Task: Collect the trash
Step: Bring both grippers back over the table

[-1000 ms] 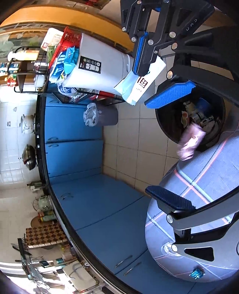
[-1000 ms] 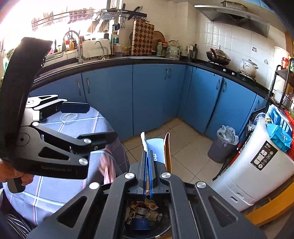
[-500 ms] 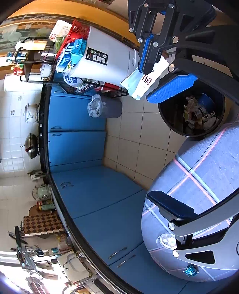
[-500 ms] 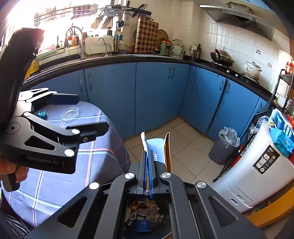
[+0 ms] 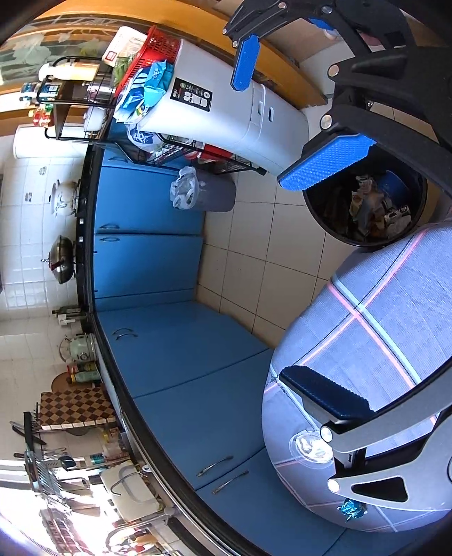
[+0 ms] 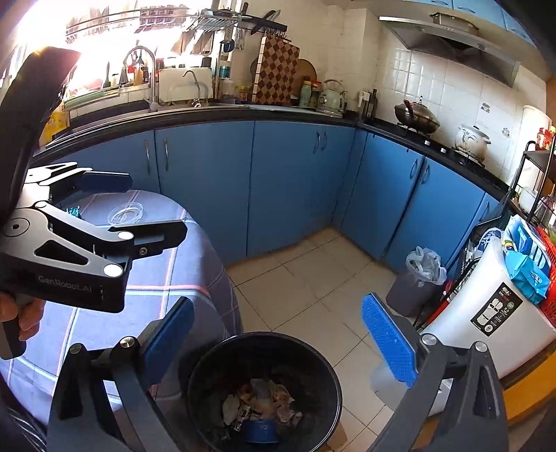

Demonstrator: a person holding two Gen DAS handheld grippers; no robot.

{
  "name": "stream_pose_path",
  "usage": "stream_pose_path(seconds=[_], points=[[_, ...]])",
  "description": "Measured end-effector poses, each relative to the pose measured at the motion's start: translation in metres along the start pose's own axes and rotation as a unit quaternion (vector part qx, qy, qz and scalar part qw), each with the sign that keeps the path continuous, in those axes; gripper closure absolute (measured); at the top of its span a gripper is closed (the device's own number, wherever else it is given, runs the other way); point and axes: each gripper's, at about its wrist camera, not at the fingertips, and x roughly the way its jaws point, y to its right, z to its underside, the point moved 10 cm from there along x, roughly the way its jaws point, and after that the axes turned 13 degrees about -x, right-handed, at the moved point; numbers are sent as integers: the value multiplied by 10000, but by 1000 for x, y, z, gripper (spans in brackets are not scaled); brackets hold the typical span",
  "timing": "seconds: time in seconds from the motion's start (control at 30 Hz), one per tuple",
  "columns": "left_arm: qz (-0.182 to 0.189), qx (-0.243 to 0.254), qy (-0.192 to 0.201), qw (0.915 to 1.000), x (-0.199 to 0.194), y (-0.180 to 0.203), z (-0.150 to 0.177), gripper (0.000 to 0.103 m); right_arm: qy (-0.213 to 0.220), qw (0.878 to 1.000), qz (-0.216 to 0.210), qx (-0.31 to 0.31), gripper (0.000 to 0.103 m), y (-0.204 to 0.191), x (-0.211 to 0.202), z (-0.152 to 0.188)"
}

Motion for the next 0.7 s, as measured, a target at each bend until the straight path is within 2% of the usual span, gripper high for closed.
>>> stream_pose_path(seconds=[0.27,0.43,0.63,0.7], points=[[-33,-49,62,10000,-5,-13,-3,4,51,10000,-63,-25,9,-6,3,-9],[-155,-175,136,9996,-11,-41,-6,3,106,9997,-207,-121,9,-25,12,-27],[-614,-522,188,9966,-17,-116,-5,4,157,9972,-633,-358,9,-75,43,-61],[-786,-731,154,9941,-19,-152,0,4,230,9949,-866,-456,8,-97,54,-75]])
